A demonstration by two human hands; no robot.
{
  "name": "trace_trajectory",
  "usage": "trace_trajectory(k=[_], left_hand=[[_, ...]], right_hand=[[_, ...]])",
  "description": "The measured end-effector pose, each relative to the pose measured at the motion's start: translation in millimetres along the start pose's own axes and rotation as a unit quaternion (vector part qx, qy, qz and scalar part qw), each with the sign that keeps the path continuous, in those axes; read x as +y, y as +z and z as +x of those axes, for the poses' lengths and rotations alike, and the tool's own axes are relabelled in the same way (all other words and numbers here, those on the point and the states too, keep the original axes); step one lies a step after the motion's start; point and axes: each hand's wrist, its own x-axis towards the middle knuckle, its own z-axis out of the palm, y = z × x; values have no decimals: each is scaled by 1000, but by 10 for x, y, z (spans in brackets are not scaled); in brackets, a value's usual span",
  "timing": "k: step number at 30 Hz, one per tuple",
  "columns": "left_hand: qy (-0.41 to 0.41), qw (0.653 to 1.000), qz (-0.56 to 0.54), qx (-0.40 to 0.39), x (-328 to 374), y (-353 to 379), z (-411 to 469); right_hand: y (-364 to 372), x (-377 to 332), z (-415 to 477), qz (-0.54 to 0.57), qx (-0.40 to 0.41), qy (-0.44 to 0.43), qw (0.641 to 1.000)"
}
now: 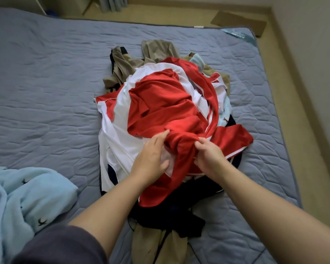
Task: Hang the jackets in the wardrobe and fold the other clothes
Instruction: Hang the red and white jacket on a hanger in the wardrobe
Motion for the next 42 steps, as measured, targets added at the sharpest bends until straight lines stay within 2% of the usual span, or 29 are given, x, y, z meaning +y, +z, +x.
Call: trace_trajectory(k=[1,2,5,7,8,9,10,12,13,14,15,16,18,20,22,23,25,27,29,30,32,34,37,40,42], left_hand=[[2,1000,-3,2,76,-47,84],[3,1000,-14,7,160,-111,175],[-16,993,-102,60,367,-448,358],[-39,985,-148,80,432,-744,405],[-42,983,-158,87,450,-900,408],[-36,983,-155,95,453,-1057,401],[-21,986,-131,103,450,-1215,379],[29,995,-21,91,397,-1535,267],[56,995,60,64,330,-1700,186],[78,985,155,26,245,-1871,103],[92,963,253,-20,146,-2037,21],[87,936,334,-67,39,-2193,-55],[4,903,417,-103,-166,-2471,-168],[-148,900,407,-56,-330,-2746,-224],[-294,906,302,38,-480,-3047,-230],[-326,915,224,81,-560,-3210,-198],[-320,932,60,161,-677,-3601,-103],[-279,925,-63,250,-755,-4009,-49],[-228,922,-120,289,-847,-4303,-46],[-206,927,-148,278,-898,-4377,-66],[-192,934,-225,201,-1050,-4369,-121],[-242,929,-256,115,-1229,-4165,-200],[-308,922,-232,38,-1488,-3589,-366],[-310,929,-199,23,-1601,-2955,-467],[-308,934,-179,-14,-1524,-2568,-516]], right_hand=[[59,-132,-41,59,-40,13,997],[132,-258,-86,72,-75,15,995],[344,-587,-183,29,-86,1,996],[415,-796,-209,-83,-50,-34,995],[436,-904,-228,-197,-49,-75,976],[463,-996,-251,-320,-74,-120,937],[505,-1067,-271,-432,-118,-147,882],[618,-1134,-281,-637,-164,-142,740],[713,-1144,-277,-723,-144,-125,664],[822,-1148,-276,-780,-104,-108,608],[956,-1136,-288,-797,-63,-95,594],[1108,-1112,-296,-788,-44,-89,607],[1528,-1019,-314,-724,-55,-84,683],[2039,-889,-345,-635,-71,-83,765],[2589,-804,-383,-519,-81,-77,848],[2868,-808,-408,-466,-89,-85,876],[3390,-873,-460,-391,-128,-103,906],[3811,-960,-507,-362,-180,-105,909],[4090,-1016,-512,-375,-217,-121,893],[4172,-1015,-502,-382,-230,-131,885],[4201,-936,-441,-387,-240,-126,881],[4049,-752,-323,-410,-220,-112,878],[3529,-360,-74,-487,-163,-84,854],[2916,-12,157,-532,-97,-7,841],[2549,146,236,-558,-65,22,827]])
